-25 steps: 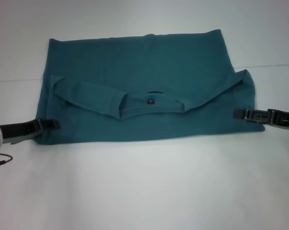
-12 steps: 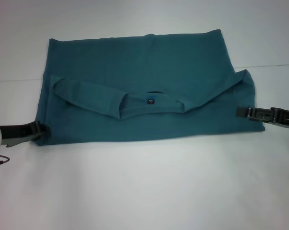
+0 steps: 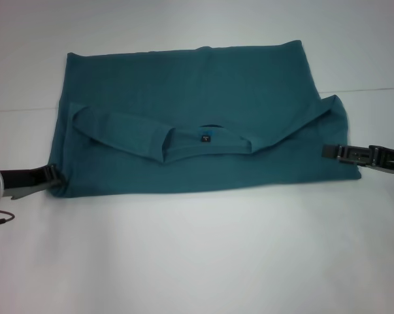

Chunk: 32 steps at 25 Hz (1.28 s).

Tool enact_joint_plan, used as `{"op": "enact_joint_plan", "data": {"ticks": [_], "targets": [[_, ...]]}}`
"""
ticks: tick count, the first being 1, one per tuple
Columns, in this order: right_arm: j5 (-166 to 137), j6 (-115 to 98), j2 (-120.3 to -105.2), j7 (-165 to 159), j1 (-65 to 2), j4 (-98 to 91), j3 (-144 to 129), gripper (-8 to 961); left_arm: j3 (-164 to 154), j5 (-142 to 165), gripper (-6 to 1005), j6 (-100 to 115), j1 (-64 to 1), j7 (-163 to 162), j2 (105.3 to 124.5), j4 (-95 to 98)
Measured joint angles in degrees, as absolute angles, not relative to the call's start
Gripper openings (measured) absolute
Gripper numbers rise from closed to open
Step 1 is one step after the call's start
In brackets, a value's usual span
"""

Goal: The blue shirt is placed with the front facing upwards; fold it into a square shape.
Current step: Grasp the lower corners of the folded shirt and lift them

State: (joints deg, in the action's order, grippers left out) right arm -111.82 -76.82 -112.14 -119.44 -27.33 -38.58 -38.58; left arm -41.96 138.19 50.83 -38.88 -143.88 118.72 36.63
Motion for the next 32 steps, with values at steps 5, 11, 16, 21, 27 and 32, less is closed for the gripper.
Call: {"op": "enact_joint_plan", "data": {"ticks": [5, 11, 16, 21, 27, 32], "targets": [[-111.79, -76.82, -112.14, -119.44, -27.34, -38.58, -38.58, 795, -40.92, 135.00, 1, 53.87, -38.38, -143.55, 118.10, 37.43], [-111.82, -76.82, -112.14, -119.44, -27.28, -38.58, -38.58, 795, -33.85, 128.97, 31, 61.26, -37.10, -140.03, 116.68, 37.52], [-111.85, -76.82, -112.15, -119.44, -27.46, -38.58, -38.58, 795, -33.03, 129.23, 56, 61.50, -36.68, -139.80, 116.54, 37.25], [-112.11, -76.82, -112.20, -119.44, -27.77, -38.58, -38.58, 795, -33.09, 129.27, 81, 61.34, -36.65, -139.51, 116.54, 37.08], [-112.14, -76.82, -112.24, -119.44, -27.67, -38.58, -38.58, 794, -33.00, 129.53, 112, 61.02, -36.53, -139.85, 116.45, 37.10], [-112.07, -76.92, -112.20, -119.44, -27.66, -38.58, -38.58, 794, -32.48, 131.39, 137, 61.15, -35.81, -144.19, 116.08, 38.39]]}}
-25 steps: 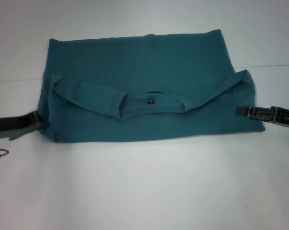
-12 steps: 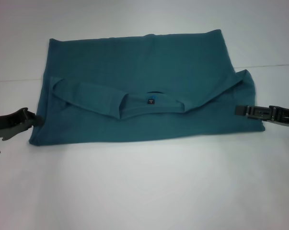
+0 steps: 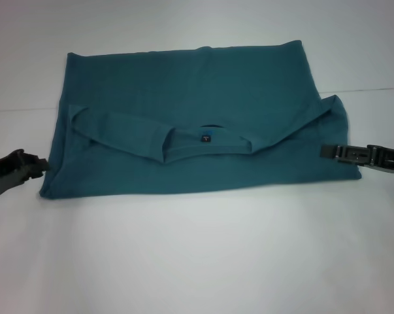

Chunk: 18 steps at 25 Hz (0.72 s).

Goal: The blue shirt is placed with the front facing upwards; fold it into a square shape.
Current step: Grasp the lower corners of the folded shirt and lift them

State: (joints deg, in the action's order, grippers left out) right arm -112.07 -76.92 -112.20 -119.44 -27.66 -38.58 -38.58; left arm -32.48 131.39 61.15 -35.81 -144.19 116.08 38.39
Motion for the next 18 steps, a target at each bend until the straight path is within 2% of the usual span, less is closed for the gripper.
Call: {"op": "enact_joint_plan", "data": {"ticks": [6, 11, 18], "targets": [[-112.10, -76.87, -112.16, -119.44, -27.75, -38.58, -38.58, 794, -32.59, 133.96, 167, 61.41, -35.49, -148.85, 116.18, 38.44], [-112.14, -76.83, -112.15, -119.44, -27.77, -38.58, -38.58, 794, -33.03, 136.65, 392, 61.44, -35.91, -152.47, 116.24, 38.42], [-112.15, -76.81, -112.14, -119.44, -27.67, -38.58, -38.58, 794, -32.84, 136.62, 643, 60.85, -35.95, -155.03, 116.28, 38.34]]}}
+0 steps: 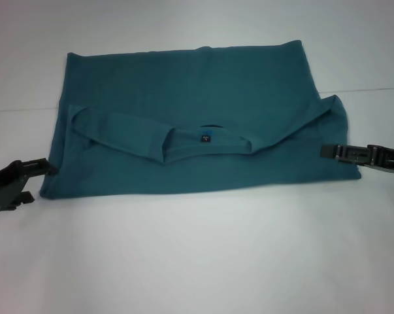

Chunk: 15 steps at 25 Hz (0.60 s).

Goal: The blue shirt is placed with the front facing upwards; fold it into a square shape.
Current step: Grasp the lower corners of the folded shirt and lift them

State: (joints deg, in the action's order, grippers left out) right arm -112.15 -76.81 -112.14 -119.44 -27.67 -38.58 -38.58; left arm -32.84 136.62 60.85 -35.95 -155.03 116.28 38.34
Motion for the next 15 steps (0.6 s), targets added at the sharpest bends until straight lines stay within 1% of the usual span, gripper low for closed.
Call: {"op": "enact_joint_plan", "data": {"ticks": [4, 10, 15], "targets": [[-112.12, -76.81, -112.14, -119.44, -27.61, -38.58, -38.58, 794, -32.13, 136.08, 829, 60.57, -35.94, -157.58, 116.28, 37.98], [-112.13, -76.82, -112.14, -119.44, -27.71, -38.58, -38.58, 795, -31.01, 135.14, 952, 60.19, -36.54, -158.20, 116.07, 35.91], [-112.10, -76.82, -112.14, -119.44, -27.70, -38.58, -38.58, 794, -31.19, 135.11, 950, 58.38, -37.49, -158.22, 116.05, 34.13]]}}
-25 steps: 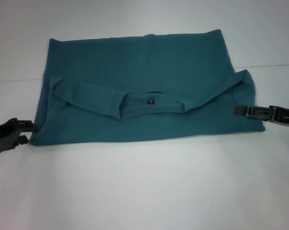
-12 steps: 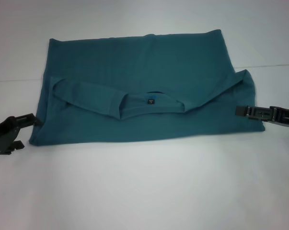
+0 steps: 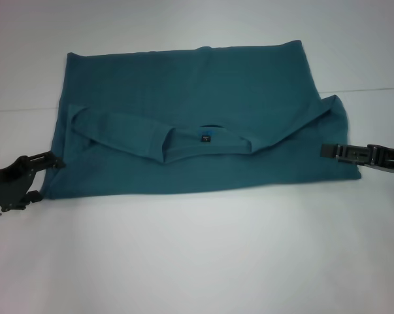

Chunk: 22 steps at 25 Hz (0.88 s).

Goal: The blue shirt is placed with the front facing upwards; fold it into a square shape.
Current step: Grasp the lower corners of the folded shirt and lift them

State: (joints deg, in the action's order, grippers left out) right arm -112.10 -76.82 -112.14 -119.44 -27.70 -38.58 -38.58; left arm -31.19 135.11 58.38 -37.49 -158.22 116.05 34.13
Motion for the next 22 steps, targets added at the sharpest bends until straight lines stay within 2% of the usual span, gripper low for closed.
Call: {"op": "enact_joint_plan", "data": {"ticks": [22], "targets": [[-111.90, -76.82, -112.15, -119.44, -27.62, -38.58, -38.58, 795, -31.49, 135.70, 947, 54.53, -38.27, -157.86, 116.19, 32.54]]}}
